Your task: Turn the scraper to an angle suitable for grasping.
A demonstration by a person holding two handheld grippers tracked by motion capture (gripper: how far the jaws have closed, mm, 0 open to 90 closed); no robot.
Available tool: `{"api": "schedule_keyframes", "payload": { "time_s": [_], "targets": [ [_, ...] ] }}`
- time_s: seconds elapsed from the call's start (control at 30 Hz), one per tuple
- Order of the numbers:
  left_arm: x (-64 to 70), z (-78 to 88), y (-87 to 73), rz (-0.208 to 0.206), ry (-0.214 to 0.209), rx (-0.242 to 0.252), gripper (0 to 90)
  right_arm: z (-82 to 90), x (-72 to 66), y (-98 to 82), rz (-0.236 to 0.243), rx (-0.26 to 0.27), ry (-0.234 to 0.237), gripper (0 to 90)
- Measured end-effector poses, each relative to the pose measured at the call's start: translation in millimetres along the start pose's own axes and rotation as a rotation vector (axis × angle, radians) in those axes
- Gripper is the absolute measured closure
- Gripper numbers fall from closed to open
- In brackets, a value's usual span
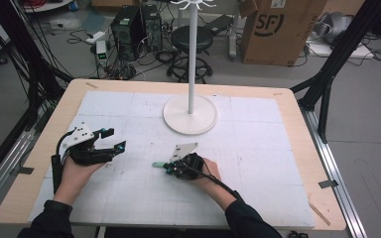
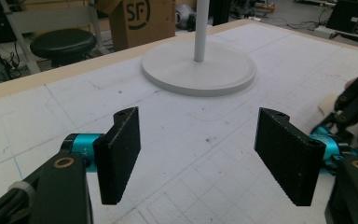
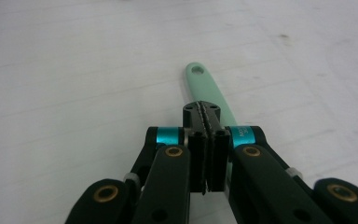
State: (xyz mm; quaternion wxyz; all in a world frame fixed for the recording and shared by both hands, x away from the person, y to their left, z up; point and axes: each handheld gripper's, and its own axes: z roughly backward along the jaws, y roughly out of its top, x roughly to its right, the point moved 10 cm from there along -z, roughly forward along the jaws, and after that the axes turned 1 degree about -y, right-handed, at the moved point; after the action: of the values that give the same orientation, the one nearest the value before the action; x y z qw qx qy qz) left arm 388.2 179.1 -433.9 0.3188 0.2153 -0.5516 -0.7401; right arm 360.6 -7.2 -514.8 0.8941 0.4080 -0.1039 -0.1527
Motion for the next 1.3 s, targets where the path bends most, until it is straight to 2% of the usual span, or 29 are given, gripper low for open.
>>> {"api": "schedule_keyframes", "payload": {
  "time_s": [0.07, 0.13, 0.23, 0.3, 0.4, 0.5, 0.57, 0.63, 0.77, 0.87, 0.93, 1.03, 1.1, 1.27, 1.3],
  "targets": [
    [0.5, -0.4, -0.2, -0.001, -0.001, -0.001, 31.9, -1.5, 7.0, 1.0, -0.034, -0.001, -0.026, 89.8],
    [0.6, -0.5, -0.6, -0.003, 0.001, -0.004, 31.9, -2.7, 12.8, 1.9, -0.042, 0.000, -0.052, 89.8],
    [0.5, -0.7, -0.8, -0.002, 0.000, -0.005, 31.9, -3.0, 15.8, 2.8, -0.064, 0.004, -0.058, 89.6],
    [0.0, -0.3, -0.6, -0.001, 0.001, -0.003, 31.9, 1.9, 16.3, 5.7, -0.086, 0.023, -0.052, 84.3],
    [-1.5, 1.1, -0.3, 0.008, 0.006, 0.001, 31.8, 23.1, 22.1, 19.4, -0.120, 0.115, -0.039, 78.1],
    [-4.8, 3.8, -1.8, 0.008, 0.018, -0.002, 31.7, 50.7, 33.1, 26.0, -0.145, 0.183, -0.056, 67.5],
    [-9.6, 6.6, -3.7, 0.007, 0.035, -0.007, 31.4, 75.2, 44.1, 25.0, -0.155, 0.225, -0.081, 58.3],
    [-14.2, 10.3, -4.5, 0.012, 0.049, -0.003, 31.3, 96.9, 53.2, 20.6, -0.171, 0.265, -0.104, 51.5],
    [-27.7, 22.8, -6.3, 0.013, 0.094, 0.011, 30.9, 134.2, 71.9, 2.2, -0.202, 0.298, -0.153, 44.3],
    [-37.4, 31.0, -9.0, 0.021, 0.125, 0.020, 30.9, 154.3, 85.6, -13.0, -0.243, 0.329, -0.179, 37.8],
    [-43.5, 35.6, -12.2, 0.029, 0.140, 0.021, 30.3, 167.6, 98.0, -25.5, -0.277, 0.358, -0.213, 34.7],
    [-51.7, 39.4, -18.2, 0.042, 0.164, 0.012, 30.1, 179.8, 113.7, -40.3, -0.328, 0.387, -0.247, 31.5],
    [-53.9, 40.3, -19.7, 0.043, 0.171, 0.009, 29.9, 184.0, 121.1, -47.6, -0.357, 0.397, -0.257, 26.0],
    [-56.7, 41.8, -18.9, 0.055, 0.180, 0.021, 28.3, 187.9, 128.4, -57.8, -0.358, 0.386, -0.259, 23.5],
    [-56.7, 41.4, -18.4, 0.056, 0.178, 0.022, 28.2, 187.8, 128.5, -59.4, -0.364, 0.386, -0.246, 23.4]
  ]
}}
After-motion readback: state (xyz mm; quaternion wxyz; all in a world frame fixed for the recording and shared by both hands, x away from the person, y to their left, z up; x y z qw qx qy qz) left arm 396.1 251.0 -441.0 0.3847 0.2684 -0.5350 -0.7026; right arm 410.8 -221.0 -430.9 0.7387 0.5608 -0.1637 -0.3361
